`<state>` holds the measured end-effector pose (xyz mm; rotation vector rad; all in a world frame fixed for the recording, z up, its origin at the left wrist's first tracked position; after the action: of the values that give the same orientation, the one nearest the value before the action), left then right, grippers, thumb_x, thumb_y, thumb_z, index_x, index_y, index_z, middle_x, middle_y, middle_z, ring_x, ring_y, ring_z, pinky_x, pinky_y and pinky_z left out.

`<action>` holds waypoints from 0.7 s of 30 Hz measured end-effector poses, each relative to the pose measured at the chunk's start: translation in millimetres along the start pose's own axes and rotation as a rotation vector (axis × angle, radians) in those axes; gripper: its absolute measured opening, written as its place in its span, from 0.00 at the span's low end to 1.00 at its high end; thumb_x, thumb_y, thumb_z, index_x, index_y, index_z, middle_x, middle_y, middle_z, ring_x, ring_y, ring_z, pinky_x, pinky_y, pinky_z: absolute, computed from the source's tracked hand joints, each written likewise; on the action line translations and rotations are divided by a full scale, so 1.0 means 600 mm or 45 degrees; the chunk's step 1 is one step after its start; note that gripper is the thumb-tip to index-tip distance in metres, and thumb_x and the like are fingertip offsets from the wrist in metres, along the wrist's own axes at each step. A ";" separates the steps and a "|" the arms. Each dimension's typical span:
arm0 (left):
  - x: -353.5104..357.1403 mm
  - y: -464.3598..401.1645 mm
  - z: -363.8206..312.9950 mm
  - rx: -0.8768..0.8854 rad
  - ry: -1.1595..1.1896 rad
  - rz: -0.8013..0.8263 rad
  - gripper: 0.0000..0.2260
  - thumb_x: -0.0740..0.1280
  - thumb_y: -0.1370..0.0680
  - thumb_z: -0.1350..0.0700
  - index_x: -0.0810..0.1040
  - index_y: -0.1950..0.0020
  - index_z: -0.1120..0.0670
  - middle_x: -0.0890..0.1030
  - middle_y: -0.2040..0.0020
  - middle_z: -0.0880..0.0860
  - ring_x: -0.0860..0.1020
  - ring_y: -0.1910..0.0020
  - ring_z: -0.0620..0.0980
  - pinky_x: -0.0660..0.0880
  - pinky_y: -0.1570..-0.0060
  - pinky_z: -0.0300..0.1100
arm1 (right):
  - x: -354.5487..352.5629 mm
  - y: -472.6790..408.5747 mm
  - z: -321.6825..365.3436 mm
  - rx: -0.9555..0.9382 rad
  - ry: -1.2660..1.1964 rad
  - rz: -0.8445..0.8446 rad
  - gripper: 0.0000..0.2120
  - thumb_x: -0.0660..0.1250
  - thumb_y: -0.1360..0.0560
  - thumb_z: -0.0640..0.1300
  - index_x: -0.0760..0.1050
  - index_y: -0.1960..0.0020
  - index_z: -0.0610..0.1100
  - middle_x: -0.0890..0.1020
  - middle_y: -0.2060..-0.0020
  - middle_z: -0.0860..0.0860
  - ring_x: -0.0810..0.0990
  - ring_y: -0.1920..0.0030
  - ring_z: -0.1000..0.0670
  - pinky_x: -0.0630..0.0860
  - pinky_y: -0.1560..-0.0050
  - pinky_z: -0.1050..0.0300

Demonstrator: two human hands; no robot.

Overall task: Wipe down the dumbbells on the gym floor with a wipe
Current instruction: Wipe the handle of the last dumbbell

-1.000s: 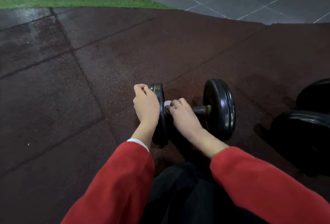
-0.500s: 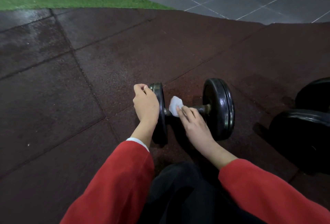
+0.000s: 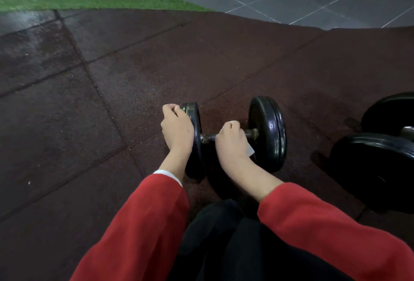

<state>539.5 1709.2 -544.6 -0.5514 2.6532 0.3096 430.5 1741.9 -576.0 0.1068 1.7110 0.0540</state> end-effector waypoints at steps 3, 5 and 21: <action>0.000 0.001 -0.001 0.005 -0.001 0.004 0.12 0.53 0.19 0.57 0.72 0.41 0.58 0.78 0.47 0.59 0.71 0.54 0.52 0.64 0.54 0.41 | 0.011 0.001 -0.001 0.031 0.214 0.052 0.17 0.50 0.21 0.34 0.70 0.36 0.34 0.70 0.39 0.38 0.67 0.37 0.38 0.67 0.38 0.50; 0.000 0.002 -0.002 0.009 -0.001 0.009 0.12 0.53 0.19 0.57 0.72 0.42 0.58 0.78 0.48 0.59 0.74 0.51 0.56 0.66 0.53 0.43 | 0.015 -0.011 -0.008 0.055 0.380 0.086 0.17 0.50 0.20 0.35 0.71 0.36 0.37 0.71 0.40 0.39 0.69 0.39 0.39 0.67 0.39 0.50; 0.002 -0.003 0.001 0.057 -0.020 -0.019 0.11 0.53 0.19 0.57 0.72 0.42 0.59 0.79 0.47 0.61 0.75 0.46 0.59 0.67 0.52 0.44 | 0.047 -0.021 -0.030 0.285 0.573 0.231 0.18 0.50 0.21 0.37 0.69 0.35 0.34 0.73 0.42 0.40 0.73 0.42 0.43 0.71 0.45 0.58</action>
<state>539.6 1707.3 -545.6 -0.5525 2.6326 0.2484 408.1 1732.6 -602.6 0.4442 2.1489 0.0212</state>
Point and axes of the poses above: each hand's wrist, its own y-axis away from the middle knuckle, its own x-axis out of the palm, z = x × y, the point moved 4 cm from there along -y, towards the middle knuckle
